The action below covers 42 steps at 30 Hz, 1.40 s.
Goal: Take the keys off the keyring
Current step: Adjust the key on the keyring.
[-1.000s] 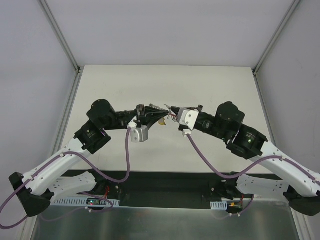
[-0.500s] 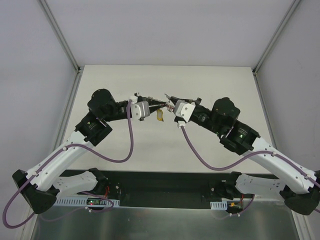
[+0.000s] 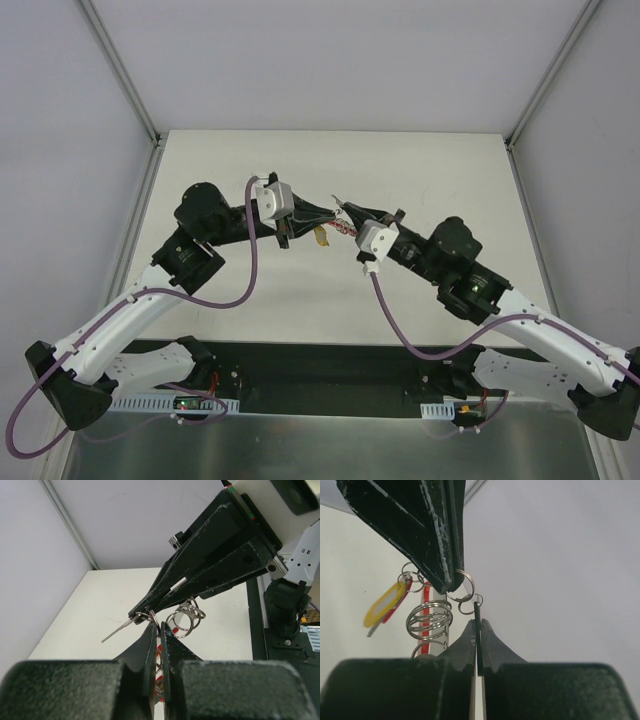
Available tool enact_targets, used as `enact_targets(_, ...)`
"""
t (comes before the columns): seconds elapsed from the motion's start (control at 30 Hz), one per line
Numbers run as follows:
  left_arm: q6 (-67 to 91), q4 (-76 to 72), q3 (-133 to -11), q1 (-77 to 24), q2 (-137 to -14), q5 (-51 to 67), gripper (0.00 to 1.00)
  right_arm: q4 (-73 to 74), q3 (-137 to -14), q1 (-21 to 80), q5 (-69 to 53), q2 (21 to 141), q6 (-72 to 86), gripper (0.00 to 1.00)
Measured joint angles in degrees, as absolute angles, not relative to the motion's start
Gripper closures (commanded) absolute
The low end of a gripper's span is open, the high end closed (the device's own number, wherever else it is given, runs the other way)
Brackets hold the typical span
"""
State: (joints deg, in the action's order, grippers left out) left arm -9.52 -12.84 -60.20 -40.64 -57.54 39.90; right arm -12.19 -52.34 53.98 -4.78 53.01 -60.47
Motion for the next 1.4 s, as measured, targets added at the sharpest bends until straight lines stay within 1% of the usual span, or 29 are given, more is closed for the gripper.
enact_targets(0.17,-7.60,-14.31,-59.61,-40.03,-57.56,39.38,1.00,-16.16,-49.63,55.27,-2.09,52.71,-61.69,0.99)
enact_targets(0.37,-9.61,-14.13,-59.51,-40.03,-57.52,38.50,1.00,-16.99,-49.47,55.40,-0.86,52.77,-61.98,0.99)
enact_targets(0.63,-14.15,-12.86,-59.00,-40.03,-56.51,38.57,1.00,-11.68,-53.15,55.37,-3.01,54.39,-60.97,0.99)
enact_targets(0.83,-19.31,-12.93,-57.14,-40.05,-54.85,39.00,1.00,-4.91,-57.14,55.51,-6.61,55.27,-60.47,0.99)
enact_targets(1.0,-21.28,-14.15,-56.34,-40.07,-54.68,38.89,1.00,-2.20,-57.47,56.77,-5.96,55.37,-60.73,0.99)
enact_targets(1.23,-13.78,-19.00,-56.34,-40.05,-57.10,39.86,1.00,-5.96,-54.72,59.48,2.81,55.53,-62.02,0.99)
enact_targets(1.4,-8.27,-22.83,-54.26,-39.22,-57.63,42.00,1.00,-7.38,-53.36,59.88,4.82,54.96,-62.02,0.99)
